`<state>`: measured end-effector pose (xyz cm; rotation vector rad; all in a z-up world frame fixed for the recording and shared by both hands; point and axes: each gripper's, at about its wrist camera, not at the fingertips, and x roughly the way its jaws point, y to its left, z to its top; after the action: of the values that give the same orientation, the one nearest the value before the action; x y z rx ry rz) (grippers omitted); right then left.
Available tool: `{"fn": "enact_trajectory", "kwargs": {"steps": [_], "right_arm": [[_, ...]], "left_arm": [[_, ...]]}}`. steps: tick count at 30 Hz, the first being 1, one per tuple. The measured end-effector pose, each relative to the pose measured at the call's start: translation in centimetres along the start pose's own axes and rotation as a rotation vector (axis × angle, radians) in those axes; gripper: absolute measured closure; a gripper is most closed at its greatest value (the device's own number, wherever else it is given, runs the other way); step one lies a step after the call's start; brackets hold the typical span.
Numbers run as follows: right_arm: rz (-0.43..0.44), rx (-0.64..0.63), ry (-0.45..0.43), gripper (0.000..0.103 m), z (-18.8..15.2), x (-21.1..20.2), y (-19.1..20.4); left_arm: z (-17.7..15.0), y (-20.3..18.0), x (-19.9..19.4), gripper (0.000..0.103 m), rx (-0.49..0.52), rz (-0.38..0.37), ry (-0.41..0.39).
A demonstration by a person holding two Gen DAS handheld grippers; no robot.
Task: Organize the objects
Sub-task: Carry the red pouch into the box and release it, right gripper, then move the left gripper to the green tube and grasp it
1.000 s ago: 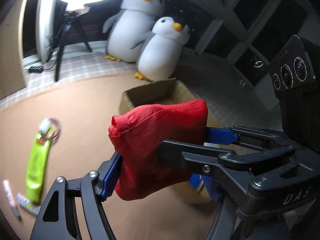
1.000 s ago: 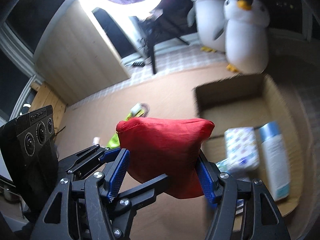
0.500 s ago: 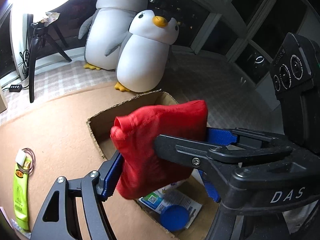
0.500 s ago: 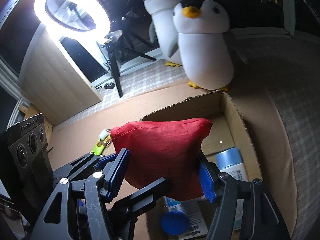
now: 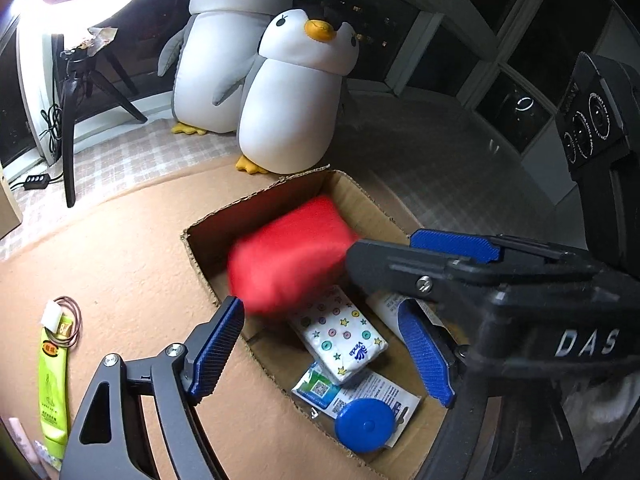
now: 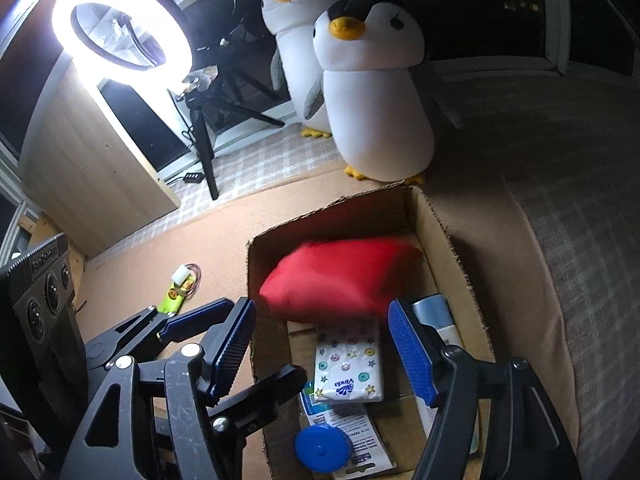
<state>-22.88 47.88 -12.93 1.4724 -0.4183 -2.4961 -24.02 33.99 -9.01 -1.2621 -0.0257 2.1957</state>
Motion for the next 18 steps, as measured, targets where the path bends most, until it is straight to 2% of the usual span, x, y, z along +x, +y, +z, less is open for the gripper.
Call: {"fn": "enact_trajectory", "kwargs": {"steps": [10,18], "right_arm": [[0.009,0.014,-0.026,0.038,-0.8,-1.0,0.9],[0.033,-0.044,-0.033,0.038,-2.9,-0.9,4.0]], "left_arm": [[-1.5,2.3,-2.3,0.021,-0.017,0.025,-0.012],[-4.6,5.4,-5.7,0.021,-0.045,0.095,-0.018]]}}
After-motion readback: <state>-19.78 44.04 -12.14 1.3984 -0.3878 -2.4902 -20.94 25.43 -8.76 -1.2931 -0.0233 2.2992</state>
